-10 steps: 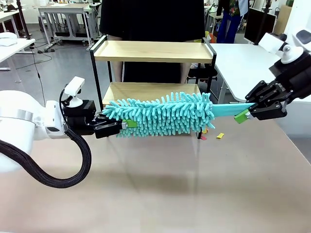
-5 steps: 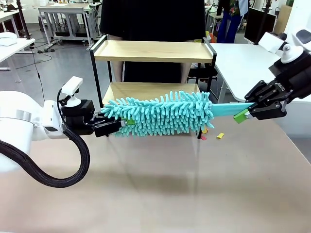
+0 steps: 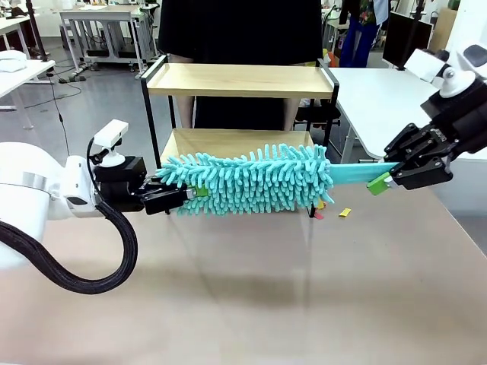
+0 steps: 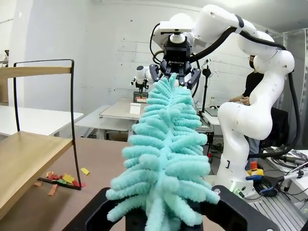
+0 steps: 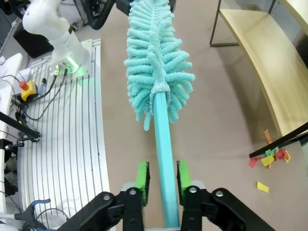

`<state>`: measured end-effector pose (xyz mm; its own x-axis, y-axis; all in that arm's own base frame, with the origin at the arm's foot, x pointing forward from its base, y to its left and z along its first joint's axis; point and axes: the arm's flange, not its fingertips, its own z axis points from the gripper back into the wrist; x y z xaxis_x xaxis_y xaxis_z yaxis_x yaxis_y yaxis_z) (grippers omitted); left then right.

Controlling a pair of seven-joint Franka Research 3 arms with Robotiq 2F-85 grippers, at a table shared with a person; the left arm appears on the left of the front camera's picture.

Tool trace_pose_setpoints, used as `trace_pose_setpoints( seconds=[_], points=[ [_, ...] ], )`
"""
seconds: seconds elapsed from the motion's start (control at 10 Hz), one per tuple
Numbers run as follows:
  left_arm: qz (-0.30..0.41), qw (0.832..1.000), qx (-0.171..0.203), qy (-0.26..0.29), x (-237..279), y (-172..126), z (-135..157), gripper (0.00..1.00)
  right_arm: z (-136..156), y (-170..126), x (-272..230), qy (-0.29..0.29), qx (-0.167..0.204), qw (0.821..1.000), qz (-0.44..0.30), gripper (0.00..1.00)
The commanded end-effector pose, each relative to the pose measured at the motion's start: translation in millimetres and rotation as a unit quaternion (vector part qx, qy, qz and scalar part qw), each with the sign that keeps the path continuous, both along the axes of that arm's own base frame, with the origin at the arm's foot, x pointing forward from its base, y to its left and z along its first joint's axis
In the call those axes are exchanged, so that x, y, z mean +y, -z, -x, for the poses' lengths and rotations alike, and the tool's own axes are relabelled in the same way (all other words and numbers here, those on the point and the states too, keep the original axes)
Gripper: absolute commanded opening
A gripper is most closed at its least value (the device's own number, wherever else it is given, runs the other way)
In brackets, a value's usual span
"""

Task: Clean the shelf.
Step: Hand the Duster back to the human.

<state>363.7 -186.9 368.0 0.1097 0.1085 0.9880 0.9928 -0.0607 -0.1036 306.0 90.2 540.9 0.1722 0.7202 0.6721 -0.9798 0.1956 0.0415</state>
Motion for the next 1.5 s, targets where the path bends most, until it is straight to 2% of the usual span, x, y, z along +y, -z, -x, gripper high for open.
trace_pose_setpoints(
  seconds=[0.0, 0.2, 0.3, 0.6, 0.7, 1.0, 1.1, 1.2, 1.4],
  points=[
    [0.007, 1.0, -0.01, -0.006, -1, -1, -1, 0.0, -4, -24, -10, 0.01, 0.0, 0.999, -0.039, 1.0],
    [0.007, 1.0, -0.01, -0.006, -1, -1, -1, 0.0, -5, -50, -24, 0.039, -0.012, 0.995, -0.094, 0.97],
    [0.007, 1.0, -0.01, -0.006, -1, -1, -1, 0.0, -5, -62, -36, 0.072, -0.023, 0.989, -0.126, 1.0],
    [0.007, 1.0, -0.01, -0.006, -1, -1, -1, 0.0, 5, -85, -91, 0.222, -0.053, 0.95, -0.213, 1.0],
    [0.007, 1.0, -0.01, -0.006, -1, -1, -1, 0.0, 8, -86, -105, 0.255, -0.05, 0.939, -0.226, 1.0],
    [0.007, 1.0, -0.01, -0.006, -1, -1, -1, 0.0, 7, -81, -122, 0.286, -0.025, 0.922, -0.259, 1.0],
    [-0.001, 1.0, -0.002, -0.001, 0, 1, 0, 0.17, 8, -90, -130, 0.265, -0.038, 0.936, -0.228, 1.0],
    [-0.002, 1.0, -0.012, -0.004, 12, -14, -3, 0.17, 8, -90, -130, 0.265, -0.038, 0.936, -0.228, 1.0],
    [0.01, 0.998, -0.047, -0.049, 34, -57, -7, 0.17, 8, -90, -130, 0.265, -0.038, 0.936, -0.228, 1.0]
  ],
)
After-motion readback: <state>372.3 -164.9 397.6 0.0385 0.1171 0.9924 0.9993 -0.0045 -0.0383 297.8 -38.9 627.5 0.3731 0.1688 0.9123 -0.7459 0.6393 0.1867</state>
